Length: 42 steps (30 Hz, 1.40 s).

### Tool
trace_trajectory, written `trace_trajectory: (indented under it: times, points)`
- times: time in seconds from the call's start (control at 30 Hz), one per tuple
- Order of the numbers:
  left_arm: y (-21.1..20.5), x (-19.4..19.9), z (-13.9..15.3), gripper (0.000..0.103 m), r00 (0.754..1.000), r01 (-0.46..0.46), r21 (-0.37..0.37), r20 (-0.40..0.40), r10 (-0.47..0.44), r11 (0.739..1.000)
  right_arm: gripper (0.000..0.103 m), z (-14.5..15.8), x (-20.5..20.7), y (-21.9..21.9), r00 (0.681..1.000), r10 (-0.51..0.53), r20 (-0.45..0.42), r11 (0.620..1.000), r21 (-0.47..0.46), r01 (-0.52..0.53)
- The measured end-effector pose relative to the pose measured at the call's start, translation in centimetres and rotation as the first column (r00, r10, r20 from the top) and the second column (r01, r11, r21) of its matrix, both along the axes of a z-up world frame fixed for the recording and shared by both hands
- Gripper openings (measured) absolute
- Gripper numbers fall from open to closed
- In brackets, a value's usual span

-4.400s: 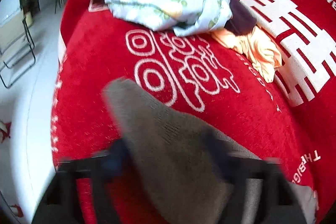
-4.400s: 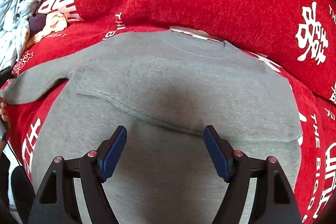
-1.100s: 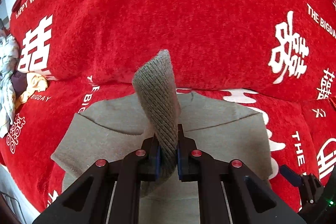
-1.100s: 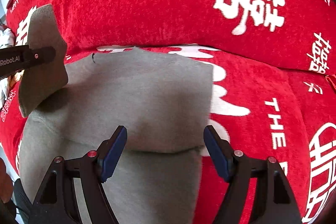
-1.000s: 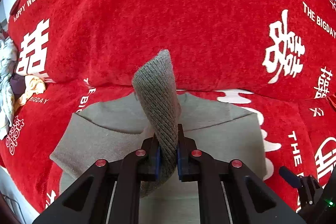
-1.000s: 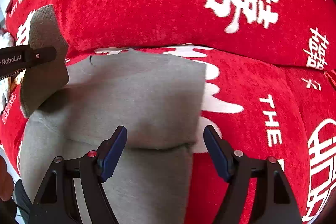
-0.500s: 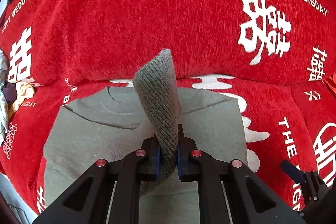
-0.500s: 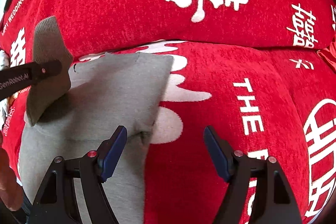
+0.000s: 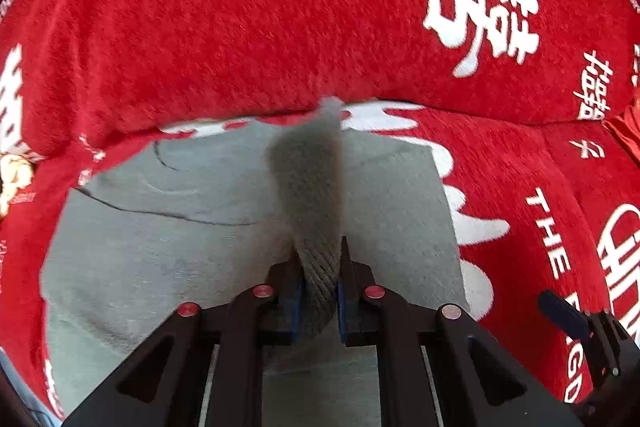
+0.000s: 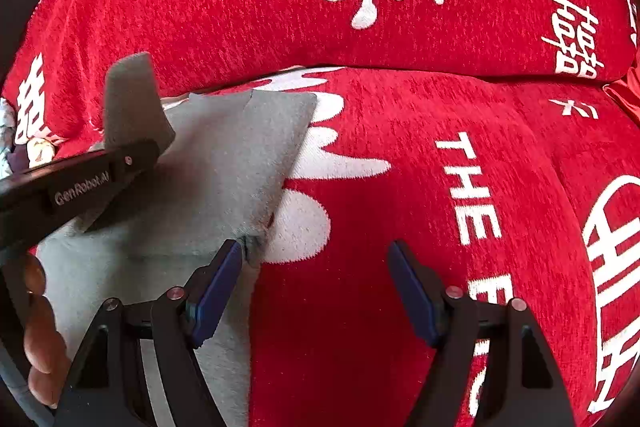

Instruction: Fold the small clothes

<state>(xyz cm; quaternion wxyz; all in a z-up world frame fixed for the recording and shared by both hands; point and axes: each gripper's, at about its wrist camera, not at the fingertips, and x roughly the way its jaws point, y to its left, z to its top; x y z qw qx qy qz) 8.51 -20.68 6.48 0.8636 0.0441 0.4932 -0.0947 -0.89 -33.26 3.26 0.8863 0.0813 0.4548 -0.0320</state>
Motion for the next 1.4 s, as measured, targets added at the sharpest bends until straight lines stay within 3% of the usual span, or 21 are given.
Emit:
trace_trajectory:
  times: [0.17,0.23,0.27,0.33,0.47,0.53,0.73,0.8,0.93,1.03,1.23,1.4]
  points:
    - [0.2,0.4,-1.9,0.013,0.997,0.011,-0.042,-0.07,-0.014,0.999,0.078,-0.5,-0.5,-0.9,1.0,-0.02,-0.003,1.0,0.019,0.02]
    - [0.4,0.4,-2.6,0.031,0.996,0.023,-0.081,-0.088,-0.03,0.996,0.078,-0.7,-0.6,-1.1,1.0,-0.025,-0.001,0.999,0.027,0.025]
    - [0.7,0.5,-2.8,0.059,0.994,0.033,-0.138,-0.102,-0.047,0.99,0.078,-0.8,-0.7,-1.2,1.0,-0.026,-0.002,0.999,0.033,0.026]
    - [1.2,0.4,-2.9,0.077,0.995,0.014,-0.182,-0.094,-0.032,0.983,0.078,-1.0,-0.9,-1.2,1.0,-0.025,0.001,0.999,0.03,0.025]
    - [0.9,0.0,-2.7,0.077,0.998,0.021,-0.136,-0.062,-0.03,0.991,0.078,-0.9,-1.2,-1.0,1.0,-0.02,0.01,0.999,0.029,0.02]
    - [1.1,-0.4,-2.3,0.077,0.998,0.038,-0.153,-0.051,-0.046,0.988,0.078,-0.8,-1.3,-1.0,1.0,-0.018,0.017,0.999,0.041,0.018]
    - [4.6,-1.5,0.4,0.077,0.992,0.112,-0.357,-0.016,-0.126,0.927,0.078,-0.2,-1.6,-0.8,0.999,-0.006,0.04,0.997,0.079,0.002]
    - [6.1,-1.2,0.8,0.077,0.994,0.093,-0.376,-0.012,-0.105,0.922,0.078,0.2,-1.6,-0.7,0.999,-0.004,0.053,0.994,0.107,-0.002]
    - [8.8,0.5,-0.2,0.077,0.998,-0.033,-0.304,-0.064,0.014,0.952,0.078,1.5,0.3,0.4,0.997,-0.006,0.071,0.996,0.094,0.0]
    - [9.7,0.5,-1.5,0.077,0.993,-0.073,-0.265,-0.11,0.045,0.962,0.078,2.3,3.2,2.3,0.997,0.012,0.074,0.995,0.094,-0.019]
    - [9.4,-1.9,-2.4,0.077,0.996,0.007,-0.174,-0.091,-0.023,0.985,0.078,1.0,6.5,5.4,0.997,0.059,-0.052,0.997,-0.052,-0.062]
    - [9.0,-3.2,-2.2,0.077,0.993,0.079,-0.16,-0.077,-0.092,0.984,0.078,0.3,2.6,5.1,0.991,0.083,-0.108,0.989,-0.113,-0.095]
